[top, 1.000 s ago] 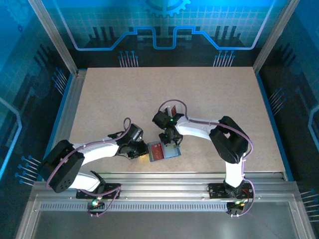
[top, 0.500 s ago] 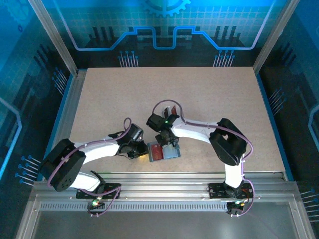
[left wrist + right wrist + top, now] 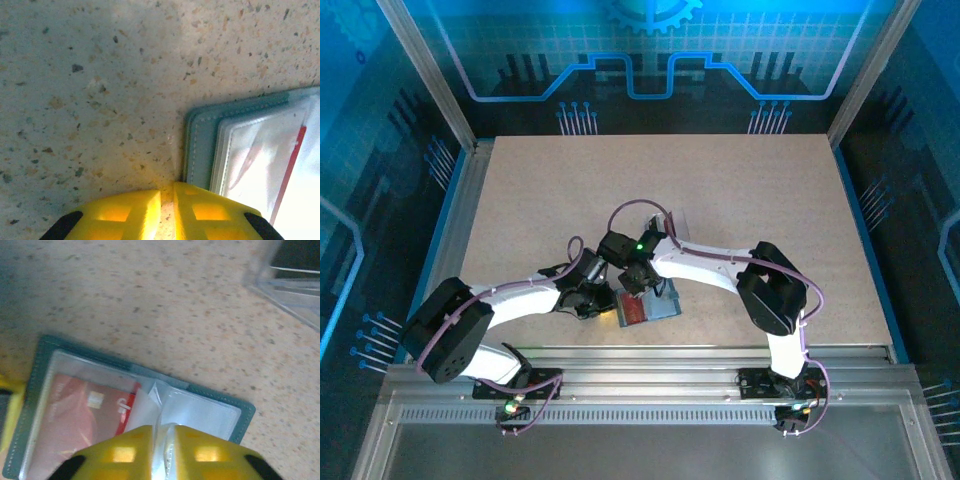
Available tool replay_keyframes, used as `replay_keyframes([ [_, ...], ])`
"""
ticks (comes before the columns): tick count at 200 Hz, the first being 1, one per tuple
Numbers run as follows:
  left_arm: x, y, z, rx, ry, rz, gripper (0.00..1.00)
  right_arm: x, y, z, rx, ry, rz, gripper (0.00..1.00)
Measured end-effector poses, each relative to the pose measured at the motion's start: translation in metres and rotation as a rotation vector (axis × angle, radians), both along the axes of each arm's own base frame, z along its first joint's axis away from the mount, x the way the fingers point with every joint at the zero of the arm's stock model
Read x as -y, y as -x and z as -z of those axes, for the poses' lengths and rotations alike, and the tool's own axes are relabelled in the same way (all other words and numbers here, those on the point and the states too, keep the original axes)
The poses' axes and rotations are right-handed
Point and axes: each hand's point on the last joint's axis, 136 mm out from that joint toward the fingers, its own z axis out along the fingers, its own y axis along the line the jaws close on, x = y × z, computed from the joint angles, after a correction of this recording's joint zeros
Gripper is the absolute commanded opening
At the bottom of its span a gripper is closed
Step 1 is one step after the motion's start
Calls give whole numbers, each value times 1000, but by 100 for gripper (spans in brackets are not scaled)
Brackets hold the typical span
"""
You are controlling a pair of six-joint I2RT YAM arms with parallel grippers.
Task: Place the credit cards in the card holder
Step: Flip over the card slot in the card holder.
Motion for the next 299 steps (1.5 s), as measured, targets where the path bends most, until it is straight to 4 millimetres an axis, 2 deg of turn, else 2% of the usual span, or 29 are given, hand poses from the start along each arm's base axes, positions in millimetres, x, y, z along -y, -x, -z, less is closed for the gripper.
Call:
replay_keyframes([
  [40,0,0,0,-2,0,-2,18,-15,11,7,-93,-136,17,28],
  [59,0,0,0,-2,0,-2,18,-13,15,11,-133,-180,39,32],
  [84,0,0,0,-3,0,-2,18,-9,17,12,-150,-198,64,33],
  [126,0,0,0,-2,0,-2,18,-3,23,11,-126,-172,70,25],
  [150,0,0,0,-2,0,-2,18,-1,29,12,-108,-135,59,27],
  [217,0,1,-4,12,19,-2,21,-30,43,9,-165,-252,19,36],
  [261,-2,1,-18,63,93,-15,27,-42,41,7,-210,-339,22,40],
  [299,-30,3,-48,142,127,-83,34,-52,40,3,-231,-398,14,41],
])
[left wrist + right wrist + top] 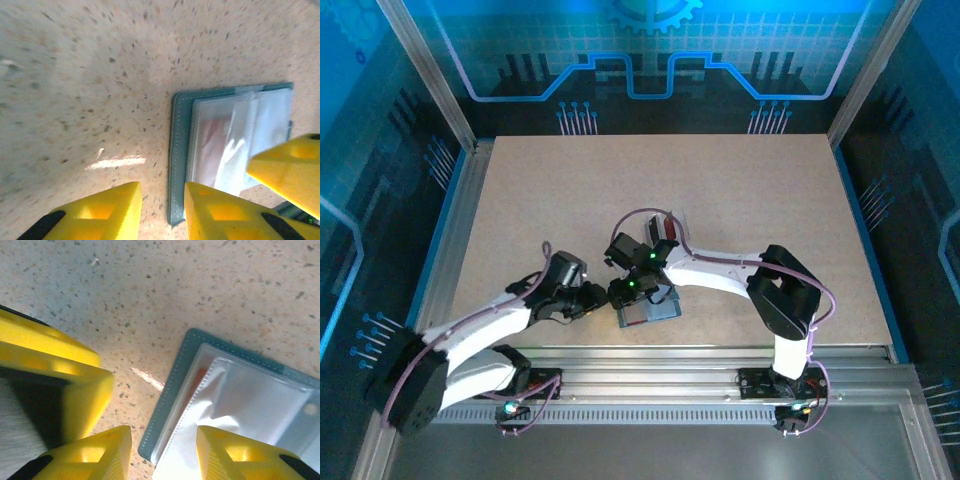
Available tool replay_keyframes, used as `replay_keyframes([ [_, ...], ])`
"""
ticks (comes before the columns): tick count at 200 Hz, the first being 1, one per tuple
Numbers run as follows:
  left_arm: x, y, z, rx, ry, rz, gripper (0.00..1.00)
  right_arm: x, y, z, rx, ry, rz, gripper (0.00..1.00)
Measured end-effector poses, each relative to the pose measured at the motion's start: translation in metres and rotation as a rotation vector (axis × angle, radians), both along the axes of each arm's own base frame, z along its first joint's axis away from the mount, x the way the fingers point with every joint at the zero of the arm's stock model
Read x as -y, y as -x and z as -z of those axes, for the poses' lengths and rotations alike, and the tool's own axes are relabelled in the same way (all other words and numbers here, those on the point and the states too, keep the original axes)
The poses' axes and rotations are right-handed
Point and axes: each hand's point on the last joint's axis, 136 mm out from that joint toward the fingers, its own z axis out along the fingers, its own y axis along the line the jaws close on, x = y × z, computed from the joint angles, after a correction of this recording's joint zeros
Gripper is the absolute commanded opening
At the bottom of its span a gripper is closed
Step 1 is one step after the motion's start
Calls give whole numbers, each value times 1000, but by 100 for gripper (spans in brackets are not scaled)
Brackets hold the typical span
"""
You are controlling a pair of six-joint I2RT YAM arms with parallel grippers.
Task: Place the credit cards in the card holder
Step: Flip over the card slot in the card holder.
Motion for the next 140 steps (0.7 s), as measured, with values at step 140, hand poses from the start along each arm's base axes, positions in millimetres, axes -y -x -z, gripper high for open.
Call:
replay_keyframes([
  [140,0,-11,-45,28,17,55,49,117,-155,-83,295,233,315,48],
])
